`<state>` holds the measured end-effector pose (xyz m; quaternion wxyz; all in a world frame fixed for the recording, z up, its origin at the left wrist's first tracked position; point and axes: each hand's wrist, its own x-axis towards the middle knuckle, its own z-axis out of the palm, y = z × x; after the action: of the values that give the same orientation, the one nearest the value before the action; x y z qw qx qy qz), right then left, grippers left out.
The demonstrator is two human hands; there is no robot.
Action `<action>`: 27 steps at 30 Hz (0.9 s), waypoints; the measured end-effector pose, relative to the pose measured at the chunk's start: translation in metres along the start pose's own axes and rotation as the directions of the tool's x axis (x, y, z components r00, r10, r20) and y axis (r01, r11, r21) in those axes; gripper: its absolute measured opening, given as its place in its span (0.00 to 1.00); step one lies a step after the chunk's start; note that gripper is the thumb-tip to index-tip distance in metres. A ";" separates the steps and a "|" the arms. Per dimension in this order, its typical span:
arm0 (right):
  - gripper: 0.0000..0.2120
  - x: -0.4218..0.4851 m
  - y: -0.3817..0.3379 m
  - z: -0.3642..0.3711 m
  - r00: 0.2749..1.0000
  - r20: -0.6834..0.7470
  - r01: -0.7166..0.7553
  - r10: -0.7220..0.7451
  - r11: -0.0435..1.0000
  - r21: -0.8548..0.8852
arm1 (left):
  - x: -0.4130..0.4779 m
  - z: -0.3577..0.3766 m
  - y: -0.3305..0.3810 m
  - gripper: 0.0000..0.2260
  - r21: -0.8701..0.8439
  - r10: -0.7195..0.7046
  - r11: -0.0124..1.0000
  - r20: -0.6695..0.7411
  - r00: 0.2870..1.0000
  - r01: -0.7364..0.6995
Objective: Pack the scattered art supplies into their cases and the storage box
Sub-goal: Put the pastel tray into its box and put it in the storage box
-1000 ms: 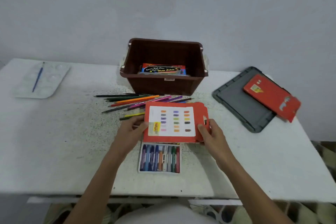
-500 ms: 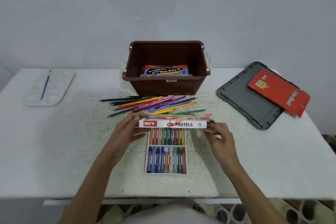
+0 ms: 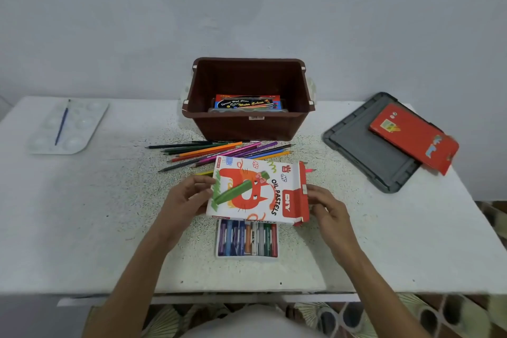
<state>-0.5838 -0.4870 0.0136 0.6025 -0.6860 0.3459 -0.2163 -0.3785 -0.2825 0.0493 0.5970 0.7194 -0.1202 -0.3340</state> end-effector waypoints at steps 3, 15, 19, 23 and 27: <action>0.19 -0.004 -0.006 0.004 1.000 0.004 0.027 -0.026 0.999 -0.044 | -0.003 0.001 -0.003 0.06 -0.004 0.017 1.000 0.019 1.000 -0.017; 0.10 -0.016 -0.019 0.026 1.000 0.013 0.001 -0.001 1.000 -0.019 | -0.010 -0.005 -0.010 0.06 -0.029 0.042 0.999 0.049 0.998 -0.041; 0.09 -0.016 -0.026 0.030 0.993 0.000 -0.120 0.120 0.991 0.062 | -0.013 -0.001 -0.012 0.08 0.024 0.048 0.999 0.025 0.999 -0.049; 0.06 -0.016 -0.032 0.030 0.973 0.029 -0.231 0.229 0.958 0.168 | -0.013 0.009 -0.015 0.15 0.248 0.166 0.954 0.032 0.986 -0.169; 0.05 -0.016 -0.034 0.035 0.958 0.092 -0.288 0.273 0.910 0.298 | -0.008 0.018 -0.020 0.23 0.575 0.322 0.726 0.201 0.925 -0.378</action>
<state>-0.5619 -0.4502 0.0428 0.7352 -0.5316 0.3881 -0.1621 -0.4000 -0.2868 0.0322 0.3823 0.8207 -0.3796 -0.1902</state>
